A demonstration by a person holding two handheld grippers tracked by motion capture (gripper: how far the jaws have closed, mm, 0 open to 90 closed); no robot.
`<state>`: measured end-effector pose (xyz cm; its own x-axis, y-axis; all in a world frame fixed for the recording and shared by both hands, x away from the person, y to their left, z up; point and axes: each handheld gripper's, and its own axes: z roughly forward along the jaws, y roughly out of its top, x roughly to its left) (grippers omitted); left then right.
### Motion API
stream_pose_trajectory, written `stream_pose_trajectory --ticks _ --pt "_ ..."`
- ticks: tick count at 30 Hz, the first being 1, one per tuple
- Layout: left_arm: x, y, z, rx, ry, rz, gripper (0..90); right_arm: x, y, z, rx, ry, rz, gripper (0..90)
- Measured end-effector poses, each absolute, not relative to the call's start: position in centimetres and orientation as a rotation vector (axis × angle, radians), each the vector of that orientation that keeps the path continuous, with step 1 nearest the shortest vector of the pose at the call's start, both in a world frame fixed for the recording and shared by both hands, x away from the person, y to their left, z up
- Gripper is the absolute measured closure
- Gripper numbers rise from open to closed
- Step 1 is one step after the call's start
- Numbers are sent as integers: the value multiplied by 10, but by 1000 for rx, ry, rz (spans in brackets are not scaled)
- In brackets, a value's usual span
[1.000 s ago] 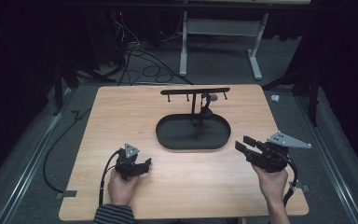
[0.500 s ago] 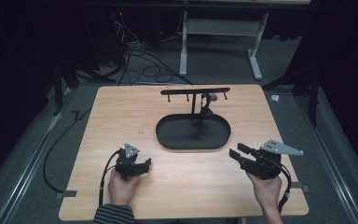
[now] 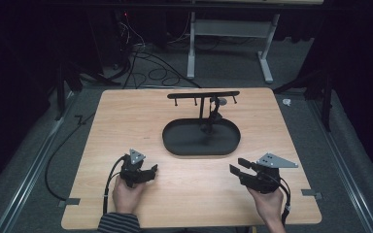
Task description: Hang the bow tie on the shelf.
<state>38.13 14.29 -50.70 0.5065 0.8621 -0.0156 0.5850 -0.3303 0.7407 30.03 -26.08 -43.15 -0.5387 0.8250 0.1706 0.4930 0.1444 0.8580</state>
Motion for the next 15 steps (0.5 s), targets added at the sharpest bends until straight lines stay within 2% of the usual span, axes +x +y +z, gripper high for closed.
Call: stream_pose_trajectory --ticks 15 --pt "381 143 -507 2046 1180 504 277 312 -257 -462 1336 2093 1292 544"
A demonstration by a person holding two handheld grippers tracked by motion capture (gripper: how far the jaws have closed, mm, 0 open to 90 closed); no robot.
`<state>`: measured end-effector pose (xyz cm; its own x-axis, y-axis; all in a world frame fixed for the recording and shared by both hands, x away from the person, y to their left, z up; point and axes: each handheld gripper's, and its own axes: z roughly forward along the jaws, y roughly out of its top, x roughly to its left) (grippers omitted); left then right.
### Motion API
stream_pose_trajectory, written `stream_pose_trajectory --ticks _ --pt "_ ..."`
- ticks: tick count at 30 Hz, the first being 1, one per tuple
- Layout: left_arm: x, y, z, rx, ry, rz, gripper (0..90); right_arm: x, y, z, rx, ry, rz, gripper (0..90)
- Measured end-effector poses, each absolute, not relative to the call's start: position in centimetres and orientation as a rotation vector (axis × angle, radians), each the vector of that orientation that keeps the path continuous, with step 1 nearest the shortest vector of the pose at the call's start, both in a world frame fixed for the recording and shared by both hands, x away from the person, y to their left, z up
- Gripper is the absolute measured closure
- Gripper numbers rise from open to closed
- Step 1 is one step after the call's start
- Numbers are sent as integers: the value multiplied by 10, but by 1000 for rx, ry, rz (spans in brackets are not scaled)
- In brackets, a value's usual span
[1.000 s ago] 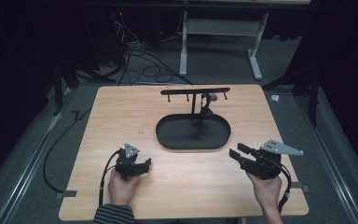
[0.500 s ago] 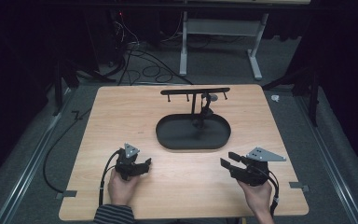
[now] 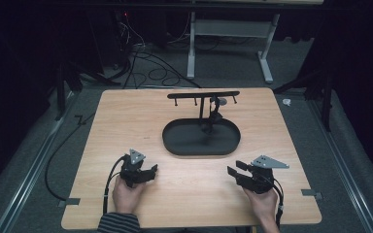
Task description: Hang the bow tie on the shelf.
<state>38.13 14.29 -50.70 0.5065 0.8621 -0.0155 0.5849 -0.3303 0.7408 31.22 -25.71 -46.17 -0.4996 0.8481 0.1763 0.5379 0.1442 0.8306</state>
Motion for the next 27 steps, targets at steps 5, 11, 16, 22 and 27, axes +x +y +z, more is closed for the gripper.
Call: stream_pose_trajectory --ticks 5,11,16,22,27 --pt "381 143 -507 2047 1180 504 277 319 -250 -469 1321 2118 1207 544" --pt "381 143 -507 2046 1181 504 277 328 -243 -483 1328 2153 1120 538" --pt "381 143 -507 2046 1181 504 277 338 -241 -491 1341 2176 1066 525" --pt "381 143 -507 2046 1181 504 277 346 -236 -502 1341 2195 994 496" --pt "381 143 -507 2046 1181 504 277 345 -231 -502 1304 2186 935 467"
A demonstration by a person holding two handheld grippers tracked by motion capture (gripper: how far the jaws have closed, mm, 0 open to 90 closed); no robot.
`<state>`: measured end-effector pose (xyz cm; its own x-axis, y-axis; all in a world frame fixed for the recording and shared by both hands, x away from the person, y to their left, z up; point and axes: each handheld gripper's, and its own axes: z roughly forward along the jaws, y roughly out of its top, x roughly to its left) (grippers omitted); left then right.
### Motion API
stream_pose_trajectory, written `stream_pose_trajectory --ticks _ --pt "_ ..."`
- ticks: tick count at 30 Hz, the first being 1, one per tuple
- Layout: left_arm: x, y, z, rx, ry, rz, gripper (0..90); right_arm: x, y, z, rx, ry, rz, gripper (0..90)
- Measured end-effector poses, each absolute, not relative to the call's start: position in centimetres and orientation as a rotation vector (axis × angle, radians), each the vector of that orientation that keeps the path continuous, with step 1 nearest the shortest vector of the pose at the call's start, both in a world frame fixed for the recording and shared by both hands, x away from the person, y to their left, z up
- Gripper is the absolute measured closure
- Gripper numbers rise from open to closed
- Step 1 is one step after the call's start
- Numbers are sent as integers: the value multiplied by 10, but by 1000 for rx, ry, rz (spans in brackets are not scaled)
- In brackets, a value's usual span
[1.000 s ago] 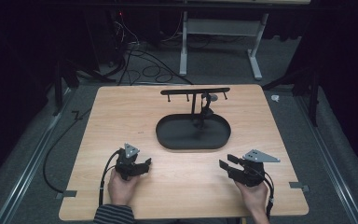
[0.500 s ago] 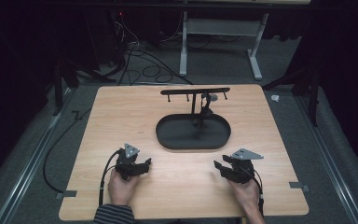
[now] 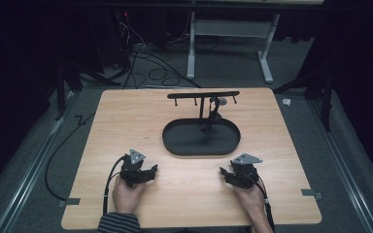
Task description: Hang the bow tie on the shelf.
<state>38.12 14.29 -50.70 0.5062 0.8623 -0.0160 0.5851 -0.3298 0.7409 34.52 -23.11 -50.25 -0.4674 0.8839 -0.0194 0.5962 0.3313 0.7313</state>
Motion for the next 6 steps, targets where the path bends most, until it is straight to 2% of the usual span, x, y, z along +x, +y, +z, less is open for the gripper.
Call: stream_pose_trajectory --ticks 6 --pt "381 143 -507 2043 1182 503 277 346 -231 -503 1328 2173 928 416"
